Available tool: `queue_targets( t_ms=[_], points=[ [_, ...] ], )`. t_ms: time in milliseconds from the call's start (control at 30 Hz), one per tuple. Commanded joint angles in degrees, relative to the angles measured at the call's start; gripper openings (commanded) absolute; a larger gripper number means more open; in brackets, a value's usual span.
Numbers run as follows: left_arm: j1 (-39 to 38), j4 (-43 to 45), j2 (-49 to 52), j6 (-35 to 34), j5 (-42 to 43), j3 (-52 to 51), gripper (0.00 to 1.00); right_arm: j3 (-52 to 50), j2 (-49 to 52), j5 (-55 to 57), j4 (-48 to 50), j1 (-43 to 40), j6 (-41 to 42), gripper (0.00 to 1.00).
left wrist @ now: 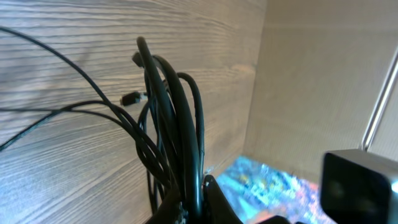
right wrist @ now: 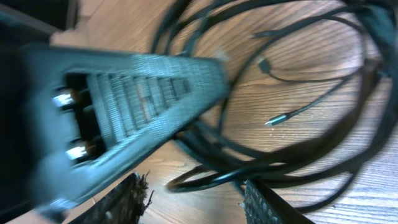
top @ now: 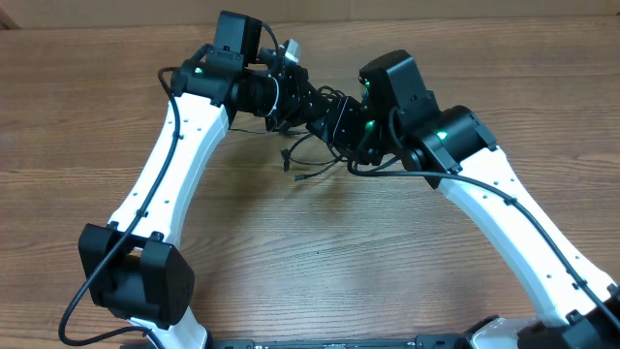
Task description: Untangle cables
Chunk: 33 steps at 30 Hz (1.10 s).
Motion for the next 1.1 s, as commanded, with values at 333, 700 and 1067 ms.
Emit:
queue_targets(
  t_ms=[333,700,1067],
  points=[
    [-0.13,0.17,-1.84,-8.09,-3.1,0.98,0.04,0.02,4.59,2.56,1.16,-0.07,2.01,0.2],
    [-0.02,-0.96,-1.84,9.84,-5.81,0.98,0.04,0.09,2.27,-6.12,-4.63,-6.97,-8.92,0.04],
    [0.0,-8.24,-1.84,52.19,-5.81,0.98,0.04,0.22,-4.24,-19.32,-9.99,-20.52,-28.72,0.04]
  ],
)
